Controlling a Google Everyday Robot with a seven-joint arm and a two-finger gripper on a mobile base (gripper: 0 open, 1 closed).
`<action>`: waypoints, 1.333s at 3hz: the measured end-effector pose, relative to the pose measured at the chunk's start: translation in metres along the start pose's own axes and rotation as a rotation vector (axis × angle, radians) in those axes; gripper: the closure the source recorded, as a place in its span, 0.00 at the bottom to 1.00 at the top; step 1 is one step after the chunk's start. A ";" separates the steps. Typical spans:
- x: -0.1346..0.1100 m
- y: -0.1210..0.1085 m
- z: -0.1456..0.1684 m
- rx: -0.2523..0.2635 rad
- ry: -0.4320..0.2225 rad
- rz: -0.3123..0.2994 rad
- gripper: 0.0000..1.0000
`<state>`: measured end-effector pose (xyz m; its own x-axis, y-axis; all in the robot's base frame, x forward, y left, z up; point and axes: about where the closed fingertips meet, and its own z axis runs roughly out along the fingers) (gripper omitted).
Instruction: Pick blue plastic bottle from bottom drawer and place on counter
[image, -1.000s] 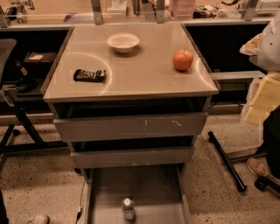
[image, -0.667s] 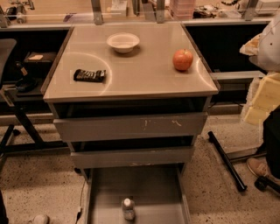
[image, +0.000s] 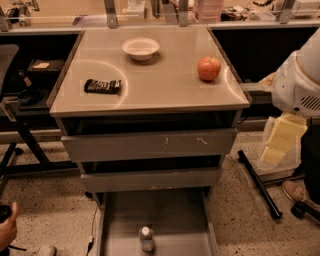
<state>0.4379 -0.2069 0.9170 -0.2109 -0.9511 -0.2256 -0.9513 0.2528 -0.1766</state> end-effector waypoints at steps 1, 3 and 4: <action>0.010 0.019 0.063 -0.097 0.003 0.013 0.00; 0.008 0.040 0.101 -0.152 -0.018 0.043 0.00; -0.004 0.083 0.192 -0.269 -0.070 0.101 0.00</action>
Offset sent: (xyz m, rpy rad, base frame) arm -0.0032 0.0060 -0.0514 0.0205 0.0718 0.0067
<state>0.4027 -0.1482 0.7193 -0.3005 -0.9067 -0.2960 -0.9537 0.2807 0.1084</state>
